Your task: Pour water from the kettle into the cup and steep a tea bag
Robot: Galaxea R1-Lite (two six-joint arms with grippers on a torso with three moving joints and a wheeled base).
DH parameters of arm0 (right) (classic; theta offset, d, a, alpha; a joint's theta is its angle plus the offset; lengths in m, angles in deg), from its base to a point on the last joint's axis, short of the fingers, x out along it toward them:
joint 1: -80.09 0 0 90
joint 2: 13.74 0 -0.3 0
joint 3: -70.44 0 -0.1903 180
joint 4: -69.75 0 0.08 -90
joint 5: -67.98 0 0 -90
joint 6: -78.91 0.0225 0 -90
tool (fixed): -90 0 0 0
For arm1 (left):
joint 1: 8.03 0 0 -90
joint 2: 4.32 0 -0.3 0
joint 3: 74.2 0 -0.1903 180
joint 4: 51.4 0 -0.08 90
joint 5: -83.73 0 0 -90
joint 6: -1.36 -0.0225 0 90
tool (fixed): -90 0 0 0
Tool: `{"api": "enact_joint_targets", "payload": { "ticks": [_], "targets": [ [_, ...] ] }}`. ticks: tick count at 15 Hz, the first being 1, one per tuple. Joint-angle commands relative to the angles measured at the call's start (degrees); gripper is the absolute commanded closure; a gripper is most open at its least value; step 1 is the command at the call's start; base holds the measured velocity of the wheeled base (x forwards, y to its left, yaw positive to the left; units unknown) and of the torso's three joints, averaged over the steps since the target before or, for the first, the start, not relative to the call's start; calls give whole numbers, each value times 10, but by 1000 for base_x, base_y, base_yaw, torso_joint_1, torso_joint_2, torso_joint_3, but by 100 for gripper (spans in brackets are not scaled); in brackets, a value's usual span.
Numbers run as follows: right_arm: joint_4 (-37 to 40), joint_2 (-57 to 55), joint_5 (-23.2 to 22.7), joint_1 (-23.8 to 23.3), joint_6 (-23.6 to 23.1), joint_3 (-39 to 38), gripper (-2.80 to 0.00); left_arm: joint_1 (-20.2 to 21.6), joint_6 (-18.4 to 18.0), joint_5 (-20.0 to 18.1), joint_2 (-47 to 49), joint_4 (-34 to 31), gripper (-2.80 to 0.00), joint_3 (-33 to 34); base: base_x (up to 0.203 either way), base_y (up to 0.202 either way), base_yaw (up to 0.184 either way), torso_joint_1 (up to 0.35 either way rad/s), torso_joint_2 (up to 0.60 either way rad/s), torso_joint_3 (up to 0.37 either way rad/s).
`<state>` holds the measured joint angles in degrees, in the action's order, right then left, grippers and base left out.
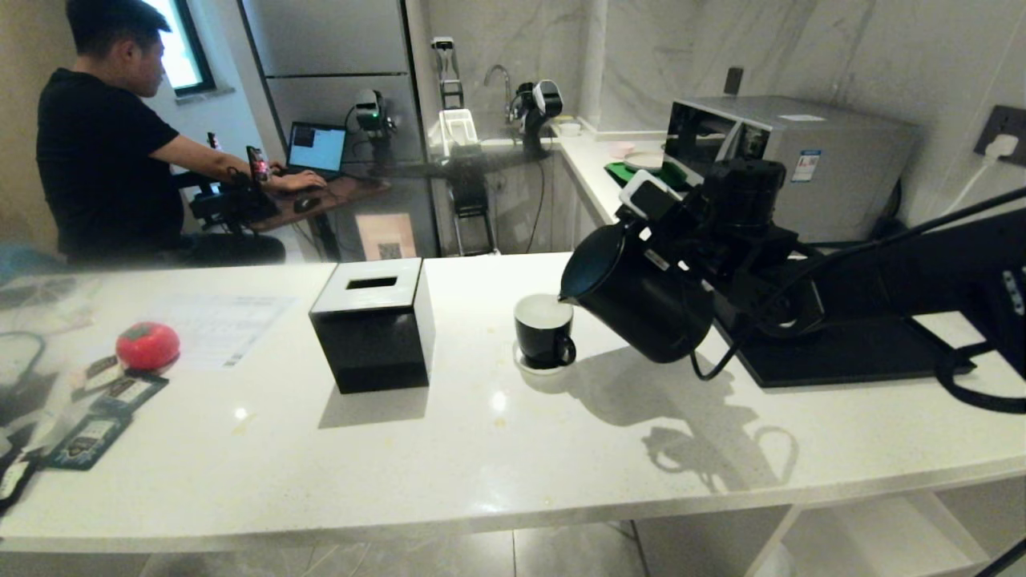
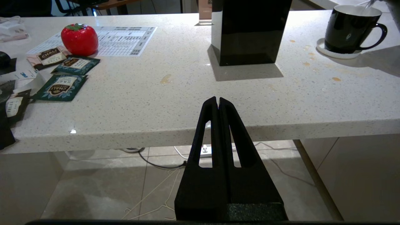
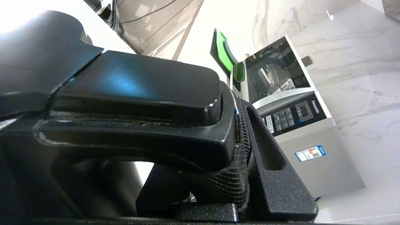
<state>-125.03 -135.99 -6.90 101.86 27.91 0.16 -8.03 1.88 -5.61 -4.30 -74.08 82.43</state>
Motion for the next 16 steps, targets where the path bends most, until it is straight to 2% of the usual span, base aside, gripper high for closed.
{"api": "enact_joint_targets", "payload": {
  "ticks": [1, 16],
  "targets": [
    [-3, -1, 1, 3, -4, 0, 0, 0, 1, 0, 0, 0, 0, 0, 0, 0, 0, 0, 0, 0],
    [-7, 3, 1, 3, -11, -1, 0, 0, 1, 0, 0, 0, 0, 0, 0, 0, 0, 0, 0, 0]
  ]
}}
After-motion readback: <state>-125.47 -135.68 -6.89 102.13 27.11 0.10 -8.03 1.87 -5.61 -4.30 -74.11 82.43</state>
